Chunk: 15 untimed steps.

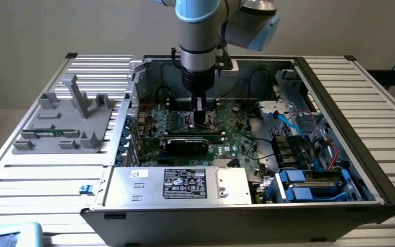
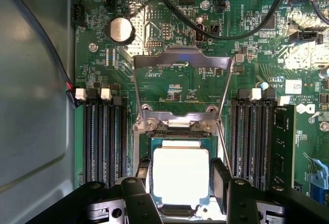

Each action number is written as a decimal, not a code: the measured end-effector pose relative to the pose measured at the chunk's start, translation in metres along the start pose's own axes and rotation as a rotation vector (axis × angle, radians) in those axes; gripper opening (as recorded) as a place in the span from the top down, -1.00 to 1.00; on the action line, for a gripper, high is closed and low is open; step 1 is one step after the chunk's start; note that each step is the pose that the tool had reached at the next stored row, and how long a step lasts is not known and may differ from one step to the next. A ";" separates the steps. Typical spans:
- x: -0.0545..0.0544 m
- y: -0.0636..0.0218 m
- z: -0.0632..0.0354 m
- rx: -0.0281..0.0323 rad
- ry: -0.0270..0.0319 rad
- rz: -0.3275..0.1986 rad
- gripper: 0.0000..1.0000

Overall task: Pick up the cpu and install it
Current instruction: 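Place the cpu into insertion slot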

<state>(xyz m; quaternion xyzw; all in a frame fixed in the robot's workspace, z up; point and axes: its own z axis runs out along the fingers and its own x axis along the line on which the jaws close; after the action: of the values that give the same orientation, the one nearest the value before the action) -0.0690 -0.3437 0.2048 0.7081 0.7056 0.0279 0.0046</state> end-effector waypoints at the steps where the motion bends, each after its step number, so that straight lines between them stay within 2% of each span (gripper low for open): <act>1: 0.000 0.0000 0.0005 0.0000 0.0001 0.000 -0.11; 15: 0.000 -0.0003 0.0063 0.0002 0.0004 0.000 -0.11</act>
<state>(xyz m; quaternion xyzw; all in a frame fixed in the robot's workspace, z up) -0.0690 -0.3438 0.1986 0.7081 0.7056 0.0279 0.0044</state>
